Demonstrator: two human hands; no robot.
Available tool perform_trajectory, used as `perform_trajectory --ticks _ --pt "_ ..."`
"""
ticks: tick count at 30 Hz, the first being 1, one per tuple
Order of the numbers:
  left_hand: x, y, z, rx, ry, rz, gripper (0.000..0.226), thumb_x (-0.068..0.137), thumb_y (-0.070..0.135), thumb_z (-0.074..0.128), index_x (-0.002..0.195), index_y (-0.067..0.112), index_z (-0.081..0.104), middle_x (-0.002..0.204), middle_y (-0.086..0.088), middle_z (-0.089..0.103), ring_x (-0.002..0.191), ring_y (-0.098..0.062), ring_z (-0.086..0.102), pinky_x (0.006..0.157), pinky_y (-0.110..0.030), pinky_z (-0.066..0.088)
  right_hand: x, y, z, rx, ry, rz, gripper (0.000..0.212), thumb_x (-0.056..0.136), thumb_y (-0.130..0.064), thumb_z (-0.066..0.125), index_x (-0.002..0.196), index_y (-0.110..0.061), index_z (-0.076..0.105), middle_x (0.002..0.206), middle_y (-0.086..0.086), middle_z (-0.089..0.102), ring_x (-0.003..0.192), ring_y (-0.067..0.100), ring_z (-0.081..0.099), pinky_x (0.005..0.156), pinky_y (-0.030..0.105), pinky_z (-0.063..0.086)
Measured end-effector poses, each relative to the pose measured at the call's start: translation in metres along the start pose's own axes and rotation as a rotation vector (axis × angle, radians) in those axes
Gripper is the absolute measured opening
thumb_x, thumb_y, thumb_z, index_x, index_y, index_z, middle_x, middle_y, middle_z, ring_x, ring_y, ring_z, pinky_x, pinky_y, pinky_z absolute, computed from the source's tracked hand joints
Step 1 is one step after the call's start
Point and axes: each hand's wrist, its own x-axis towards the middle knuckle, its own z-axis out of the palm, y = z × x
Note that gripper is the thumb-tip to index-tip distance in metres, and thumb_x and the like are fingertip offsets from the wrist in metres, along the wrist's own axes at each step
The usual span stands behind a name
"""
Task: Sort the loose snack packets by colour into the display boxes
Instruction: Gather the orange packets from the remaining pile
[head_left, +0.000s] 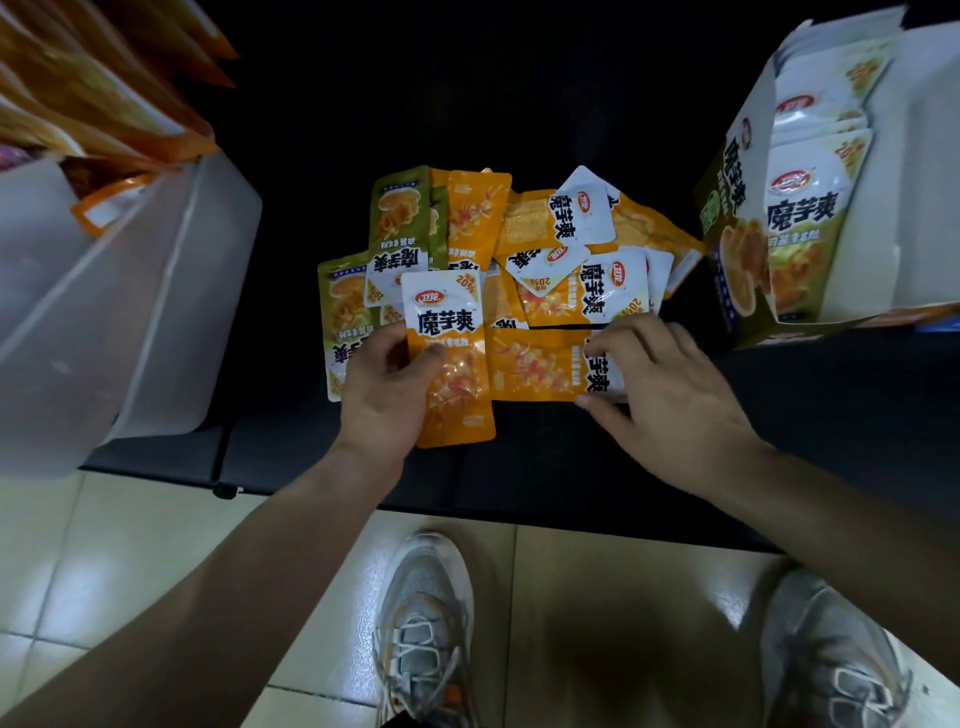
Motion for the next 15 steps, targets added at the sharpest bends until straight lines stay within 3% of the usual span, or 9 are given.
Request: perform_trajectory --ticks 3,8,11,13,15 --pt "-0.002 0.002 0.002 0.04 -0.041 0.049 0.011 0.095 0.017 0.064 0.098 0.026 0.069 0.084 0.02 0.072 0.076 0.006 0.067 0.062 -0.013 0.053 0.004 0.004 -0.002 -0.133 -0.024 0.08 0.073 0.074 -0.055 0.077 0.13 -0.013 0.057 0.126 0.012 0.05 0.109 0.034 0.048 0.088 0.048 0.047" --pt "-0.002 0.012 0.004 0.052 -0.068 0.113 0.015 0.096 0.014 0.062 0.107 0.024 0.064 0.075 0.029 0.069 0.07 0.012 0.064 0.058 -0.008 0.05 0.015 0.002 -0.017 -0.002 -0.191 0.177 0.081 0.063 -0.053 0.088 0.126 -0.021 0.048 0.124 0.002 0.053 0.113 0.023 0.045 0.092 0.039 0.038" --pt "-0.002 0.014 0.003 0.057 -0.084 0.15 0.017 0.097 0.012 0.061 0.11 0.023 0.063 0.074 0.03 0.069 0.07 0.014 0.064 0.056 -0.007 0.048 0.014 0.0 -0.024 0.16 -0.253 0.138 0.063 0.072 -0.037 0.087 0.123 -0.027 0.052 0.119 -0.003 0.058 0.108 0.019 0.053 0.083 0.033 0.042" --pt "-0.002 0.016 0.002 0.089 -0.094 0.176 0.019 0.097 0.011 0.061 0.113 0.02 0.064 0.081 0.025 0.069 0.075 0.014 0.064 0.058 -0.005 0.046 0.013 0.0 -0.033 0.314 -0.265 0.093 0.04 0.08 -0.023 0.082 0.113 -0.03 0.06 0.109 -0.007 0.06 0.1 0.014 0.058 0.078 0.032 0.046" --pt "0.001 0.021 0.0 0.108 -0.084 0.204 0.021 0.096 0.009 0.061 0.116 0.017 0.064 0.09 0.02 0.069 0.08 0.012 0.065 0.062 -0.007 0.047 0.016 0.001 -0.046 0.365 -0.272 0.06 0.031 0.086 -0.017 0.076 0.111 -0.032 0.066 0.104 -0.009 0.064 0.095 0.011 0.06 0.079 0.035 0.05"
